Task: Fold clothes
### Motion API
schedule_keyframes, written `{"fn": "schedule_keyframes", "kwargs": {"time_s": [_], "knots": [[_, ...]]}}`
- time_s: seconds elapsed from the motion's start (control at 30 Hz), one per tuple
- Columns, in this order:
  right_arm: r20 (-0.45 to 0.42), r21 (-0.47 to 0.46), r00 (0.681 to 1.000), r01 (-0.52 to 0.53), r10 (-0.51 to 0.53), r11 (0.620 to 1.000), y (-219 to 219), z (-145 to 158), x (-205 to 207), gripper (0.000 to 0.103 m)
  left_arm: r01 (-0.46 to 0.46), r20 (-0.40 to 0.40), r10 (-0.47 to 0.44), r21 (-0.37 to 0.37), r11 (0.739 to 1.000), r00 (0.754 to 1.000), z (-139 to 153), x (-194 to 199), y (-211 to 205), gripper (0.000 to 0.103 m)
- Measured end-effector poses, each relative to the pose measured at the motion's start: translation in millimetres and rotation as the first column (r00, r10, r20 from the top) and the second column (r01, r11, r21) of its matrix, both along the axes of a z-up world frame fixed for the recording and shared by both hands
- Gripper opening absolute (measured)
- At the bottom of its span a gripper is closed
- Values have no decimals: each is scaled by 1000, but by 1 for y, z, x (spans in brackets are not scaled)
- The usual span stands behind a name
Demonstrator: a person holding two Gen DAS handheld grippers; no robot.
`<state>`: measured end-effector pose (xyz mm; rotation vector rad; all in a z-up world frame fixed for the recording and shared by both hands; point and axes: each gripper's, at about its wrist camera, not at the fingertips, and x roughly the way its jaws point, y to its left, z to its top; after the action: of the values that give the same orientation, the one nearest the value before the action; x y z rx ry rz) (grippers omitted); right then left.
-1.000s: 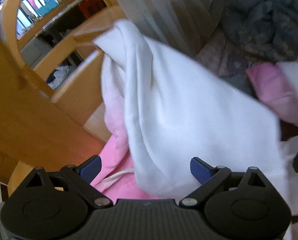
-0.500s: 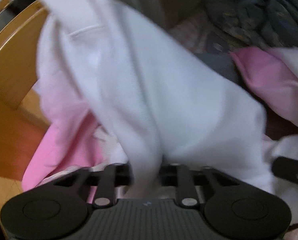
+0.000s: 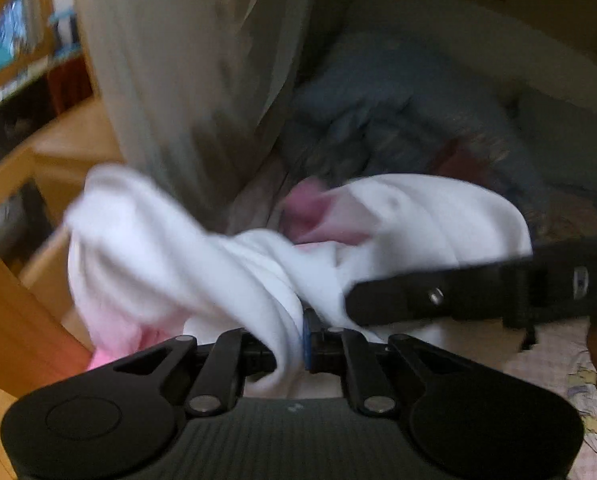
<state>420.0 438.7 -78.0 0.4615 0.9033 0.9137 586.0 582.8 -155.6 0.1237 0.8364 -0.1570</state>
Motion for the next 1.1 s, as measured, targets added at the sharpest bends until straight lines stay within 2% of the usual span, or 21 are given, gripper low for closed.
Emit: {"fn": "schedule_keyframes", "kwargs": {"time_s": [0.1,0.23,0.33,0.5,0.57,0.63,0.73,0.83,0.9,0.97,1.03,1.1], "knots": [[49,66,999,-24,21,998,-19,40,-24,27,12,60,-12,-11,1000,998,40,-11,-27,10],[39,159,999,-3,-3,987,-56,76,-63,27,63,132,-60,-14,998,989,85,-36,-68,10],[50,213,998,35,-47,976,-78,106,-83,27,120,183,-114,-23,993,977,112,-50,-116,10],[117,297,981,112,-153,948,-164,155,-162,27,251,276,-234,-29,967,932,148,-80,-214,10],[156,320,965,153,-211,935,-202,170,-194,27,305,311,-279,-37,952,908,162,-102,-252,10],[182,338,943,207,-279,918,-240,177,-225,27,346,334,-303,-75,935,893,175,-131,-281,11],[223,335,896,299,-383,894,-304,187,-274,27,381,348,-302,-184,906,887,178,-156,-335,13],[252,304,825,429,-506,851,-371,188,-325,27,325,332,-220,-302,896,917,162,-158,-386,13],[245,273,761,540,-600,796,-418,189,-359,27,305,271,-217,-343,888,938,143,-158,-413,13],[214,235,688,653,-694,720,-459,173,-385,27,301,194,-244,-367,880,950,121,-160,-436,13],[188,193,627,731,-756,654,-494,154,-408,27,324,121,-301,-346,880,946,84,-157,-467,13],[146,136,562,803,-814,580,-516,122,-421,27,349,46,-355,-327,878,934,48,-153,-497,12]]}}
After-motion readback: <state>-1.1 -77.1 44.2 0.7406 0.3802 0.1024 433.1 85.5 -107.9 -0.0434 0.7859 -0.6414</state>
